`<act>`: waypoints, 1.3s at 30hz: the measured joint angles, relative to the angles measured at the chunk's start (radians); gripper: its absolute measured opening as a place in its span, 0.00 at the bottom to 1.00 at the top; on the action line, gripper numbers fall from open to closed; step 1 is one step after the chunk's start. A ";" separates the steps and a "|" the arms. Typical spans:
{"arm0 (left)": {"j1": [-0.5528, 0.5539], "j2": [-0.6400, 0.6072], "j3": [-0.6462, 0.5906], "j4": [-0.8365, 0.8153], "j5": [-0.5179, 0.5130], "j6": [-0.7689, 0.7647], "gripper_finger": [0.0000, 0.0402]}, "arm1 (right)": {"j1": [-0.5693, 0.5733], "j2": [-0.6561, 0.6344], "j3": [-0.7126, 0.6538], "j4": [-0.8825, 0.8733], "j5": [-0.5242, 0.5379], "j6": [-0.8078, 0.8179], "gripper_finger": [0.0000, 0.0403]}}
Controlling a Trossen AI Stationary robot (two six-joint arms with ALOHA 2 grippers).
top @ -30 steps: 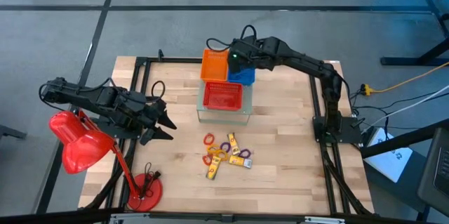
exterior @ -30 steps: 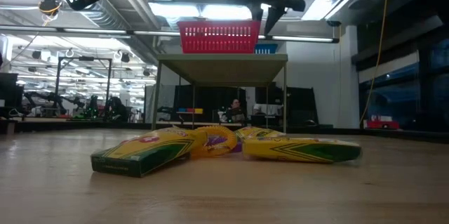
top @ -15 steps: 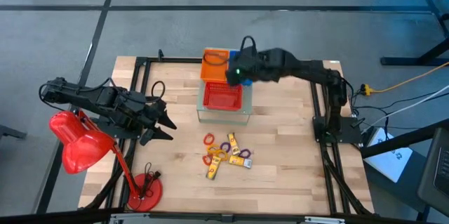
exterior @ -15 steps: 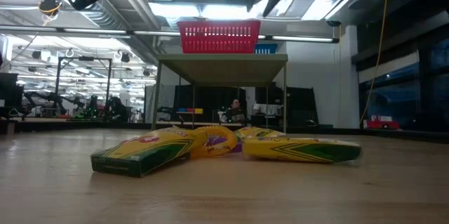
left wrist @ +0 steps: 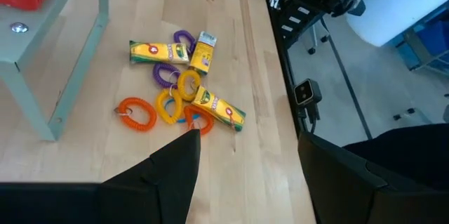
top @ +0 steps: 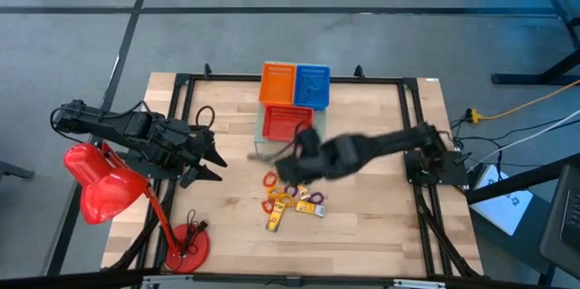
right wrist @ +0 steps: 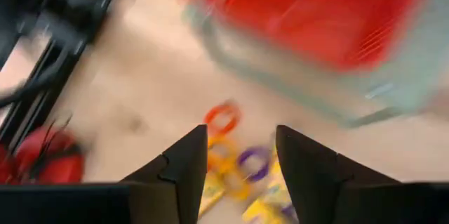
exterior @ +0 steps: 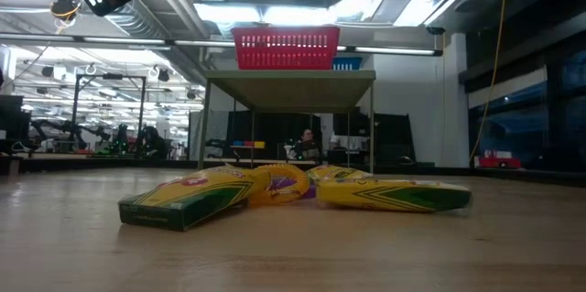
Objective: Pick & Place Office Desk Supplies
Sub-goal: Adjust the orange spring keychain on the table
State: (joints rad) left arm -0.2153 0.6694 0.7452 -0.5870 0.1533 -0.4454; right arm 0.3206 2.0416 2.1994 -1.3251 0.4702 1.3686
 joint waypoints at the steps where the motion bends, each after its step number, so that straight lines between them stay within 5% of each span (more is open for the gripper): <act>1: 0.000 0.000 0.000 0.000 0.000 0.000 0.60 | 0.010 0.022 0.000 0.042 -0.025 -0.006 0.41; 13: -0.001 0.000 0.000 0.009 0.022 -0.023 0.60 | -0.012 0.291 -0.001 0.263 -0.374 -0.053 0.22; 31: -0.001 0.001 0.000 0.050 0.032 -0.046 0.60 | -0.048 0.428 -0.002 0.517 -0.459 -0.121 0.07; 39: -0.001 0.001 0.000 0.054 0.047 -0.068 0.60 | -0.050 0.466 -0.011 0.457 -0.449 -0.118 0.01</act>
State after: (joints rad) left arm -0.2164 0.6704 0.7452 -0.5335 0.2003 -0.5134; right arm 0.2706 2.5073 2.1884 -0.8682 0.0210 1.2502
